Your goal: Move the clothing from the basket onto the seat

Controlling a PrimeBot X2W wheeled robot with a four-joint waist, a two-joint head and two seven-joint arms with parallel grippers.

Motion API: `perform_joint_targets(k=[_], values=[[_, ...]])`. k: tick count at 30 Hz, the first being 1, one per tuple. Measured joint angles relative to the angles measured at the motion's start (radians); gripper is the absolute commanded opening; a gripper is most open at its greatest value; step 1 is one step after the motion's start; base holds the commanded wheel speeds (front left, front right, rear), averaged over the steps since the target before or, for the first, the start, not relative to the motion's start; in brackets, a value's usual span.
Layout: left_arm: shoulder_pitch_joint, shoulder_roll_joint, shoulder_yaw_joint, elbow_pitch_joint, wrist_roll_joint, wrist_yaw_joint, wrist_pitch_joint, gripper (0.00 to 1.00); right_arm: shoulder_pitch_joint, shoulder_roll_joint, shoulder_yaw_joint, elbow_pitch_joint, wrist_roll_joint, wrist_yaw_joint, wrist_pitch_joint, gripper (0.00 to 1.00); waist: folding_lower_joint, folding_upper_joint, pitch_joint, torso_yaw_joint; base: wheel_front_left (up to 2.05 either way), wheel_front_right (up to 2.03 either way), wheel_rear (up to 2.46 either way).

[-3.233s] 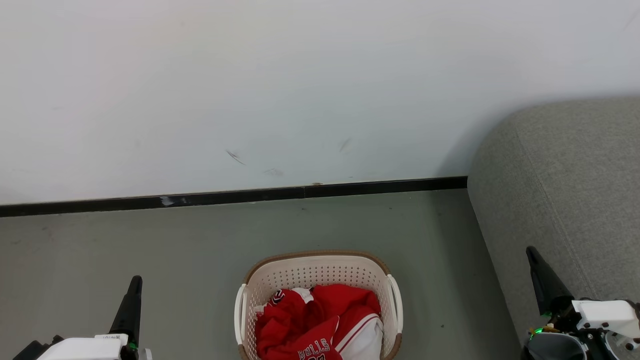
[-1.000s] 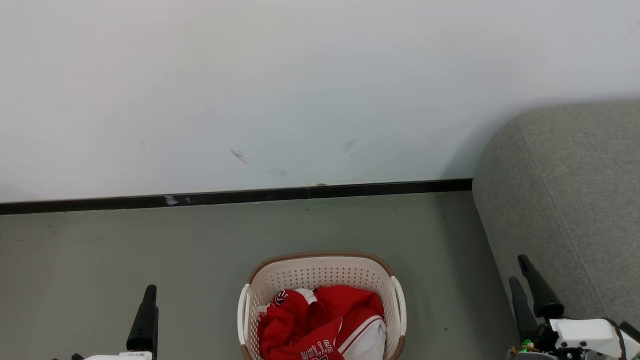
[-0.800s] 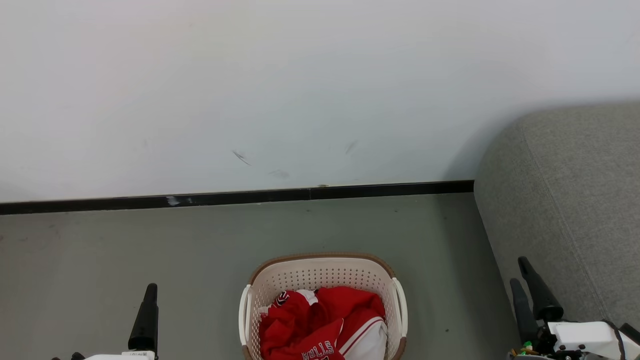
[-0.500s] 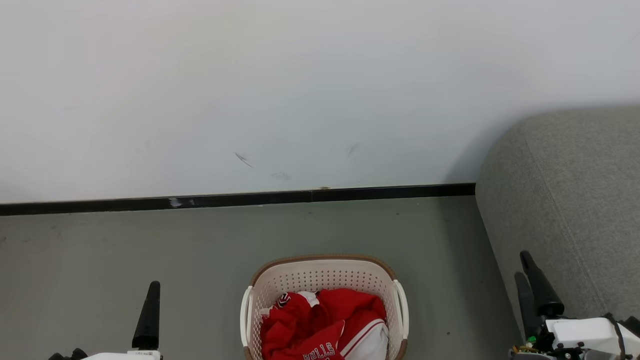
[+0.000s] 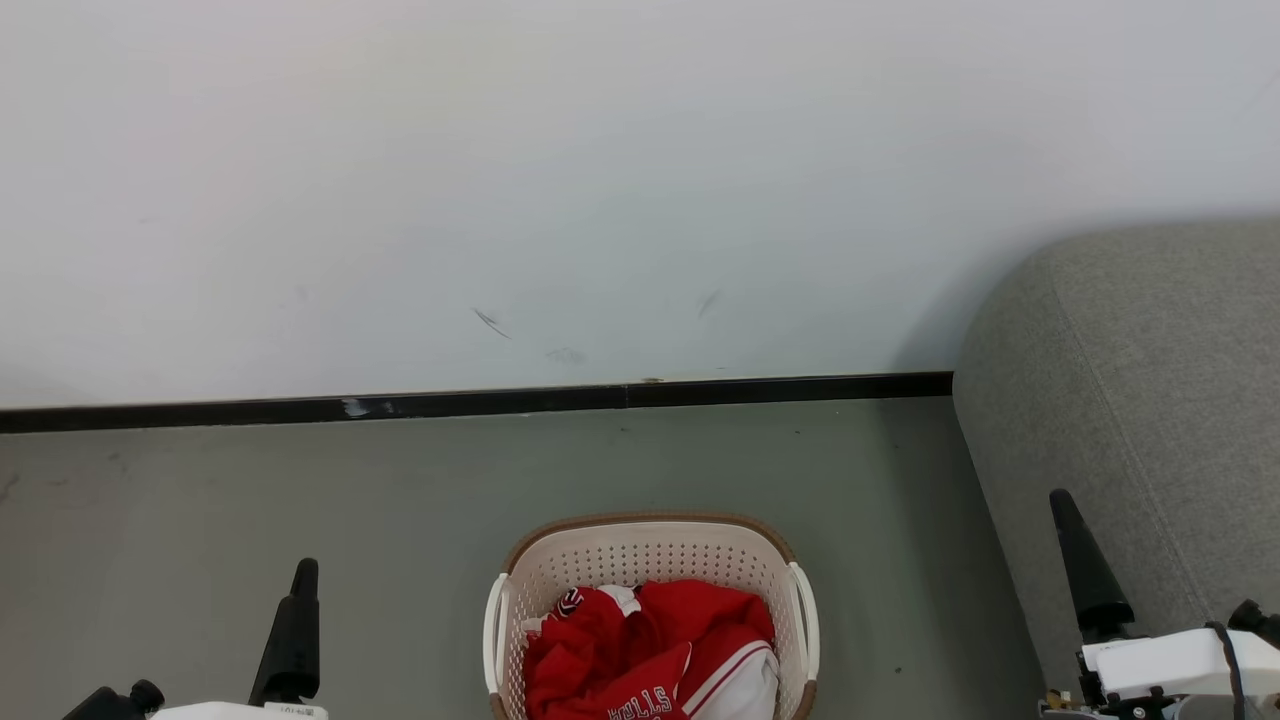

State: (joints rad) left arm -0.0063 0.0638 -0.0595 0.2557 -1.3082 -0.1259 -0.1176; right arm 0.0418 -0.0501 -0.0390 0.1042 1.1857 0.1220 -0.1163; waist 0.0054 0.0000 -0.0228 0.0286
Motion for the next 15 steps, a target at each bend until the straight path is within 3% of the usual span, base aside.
perform_joint_targets(k=[6,15], values=[[0.000,0.009,-0.010,-0.007,0.096,0.000,-0.018,1.00,0.001,-0.010,0.012,-0.025,-0.127,0.000,-0.020,1.00,-0.0030,0.0000,0.004,0.001,0.00,0.00,0.00],[0.000,0.041,-0.023,-0.029,0.315,0.000,-0.052,1.00,0.003,-0.024,0.030,-0.060,-0.337,0.001,-0.046,1.00,-0.0043,0.0000,0.006,0.003,0.00,0.00,0.00]])
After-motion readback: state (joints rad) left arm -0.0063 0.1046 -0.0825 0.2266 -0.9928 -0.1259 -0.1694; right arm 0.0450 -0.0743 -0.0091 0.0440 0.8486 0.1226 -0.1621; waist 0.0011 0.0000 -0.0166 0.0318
